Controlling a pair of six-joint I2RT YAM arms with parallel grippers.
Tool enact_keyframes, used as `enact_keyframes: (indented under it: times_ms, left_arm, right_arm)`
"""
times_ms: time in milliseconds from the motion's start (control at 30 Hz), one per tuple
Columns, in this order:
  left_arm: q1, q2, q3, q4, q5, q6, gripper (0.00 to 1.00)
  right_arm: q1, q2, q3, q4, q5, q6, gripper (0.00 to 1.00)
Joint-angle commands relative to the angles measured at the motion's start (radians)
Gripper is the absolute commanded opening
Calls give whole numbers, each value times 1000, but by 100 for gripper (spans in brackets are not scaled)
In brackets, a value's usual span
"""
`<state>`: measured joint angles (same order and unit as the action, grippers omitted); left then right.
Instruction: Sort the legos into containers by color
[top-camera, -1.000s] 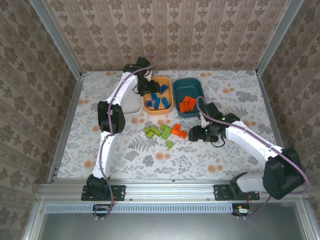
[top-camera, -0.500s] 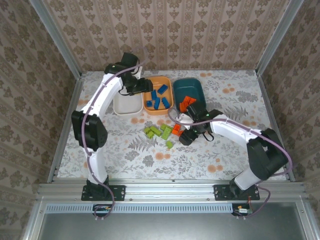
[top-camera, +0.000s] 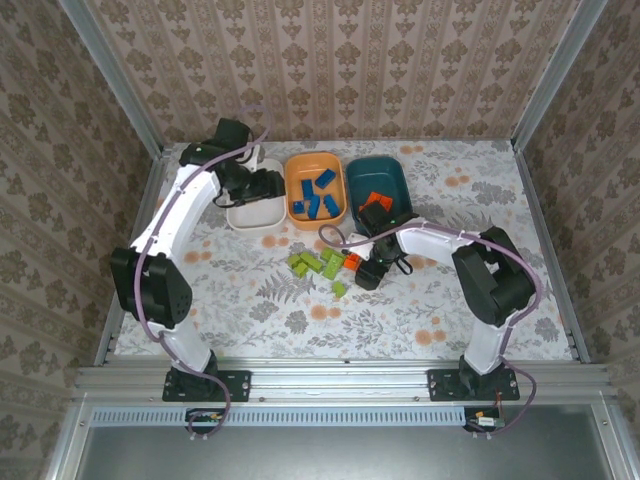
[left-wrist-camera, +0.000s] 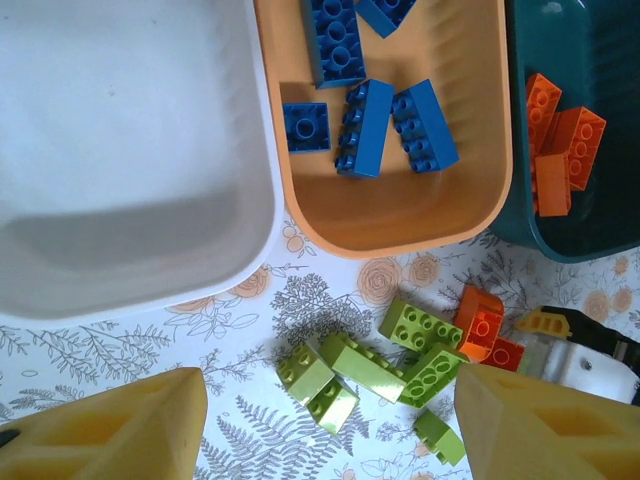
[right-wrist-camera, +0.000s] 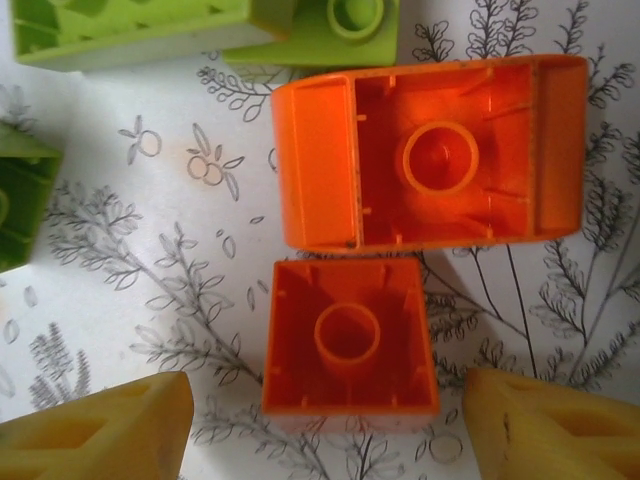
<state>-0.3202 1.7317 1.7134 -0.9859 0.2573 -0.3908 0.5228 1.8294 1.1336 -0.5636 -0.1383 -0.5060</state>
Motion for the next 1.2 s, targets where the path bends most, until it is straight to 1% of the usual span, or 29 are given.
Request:
enact_keyframes:
  times_ms: [0, 167, 233, 300, 400, 500, 600, 700, 733, 833, 933, 1000, 1067, 1167]
  left_arm:
    - [14, -48, -28, -7, -16, 16, 67]
    - [25, -69, -57, -7, -18, 18, 67]
    - [28, -75, -68, -5, -17, 19, 67]
    - [29, -80, -76, 1, -16, 18, 67]
    - [30, -81, -83, 10, -12, 18, 67]
    - [30, -80, -83, 15, -4, 18, 68]
    - [27, -75, -83, 18, 4, 27, 68]
    - [26, -70, -83, 9, 10, 45, 68]
    - [25, -70, -88, 6, 10, 51, 68]
    - [17, -76, -106, 3, 10, 67, 68]
    - [-1, -85, -125, 0, -3, 77, 68]
    - [-17, -87, -132, -7, -16, 87, 69]
    - [-34, -88, -132, -13, -29, 96, 69]
    - [-56, -92, -135, -22, -38, 98, 69]
  right_arm:
    - [6, 31, 39, -14, -6, -14, 66]
    - [7, 44, 53, -24, -8, 0, 49]
    - [6, 37, 51, -28, -2, 6, 38]
    - [7, 20, 41, -31, -1, 10, 32]
    - [5, -31, 17, -33, -23, 22, 32]
    - [-10, -114, -11, -42, -97, 49, 31]
    - [-66, -216, -34, -35, -214, 141, 31]
    - [-145, -308, -41, -9, -349, 277, 31]
    - [-167, -337, -38, 10, -371, 329, 32]
    - [-216, -375, 5, 62, -360, 509, 34]
    - [-238, -348, 101, 60, -319, 657, 35]
    - [-239, -305, 184, 38, -277, 722, 35]
    - [-240, -246, 278, -14, -202, 811, 36]
    - [-252, -124, 426, -68, -166, 934, 36]
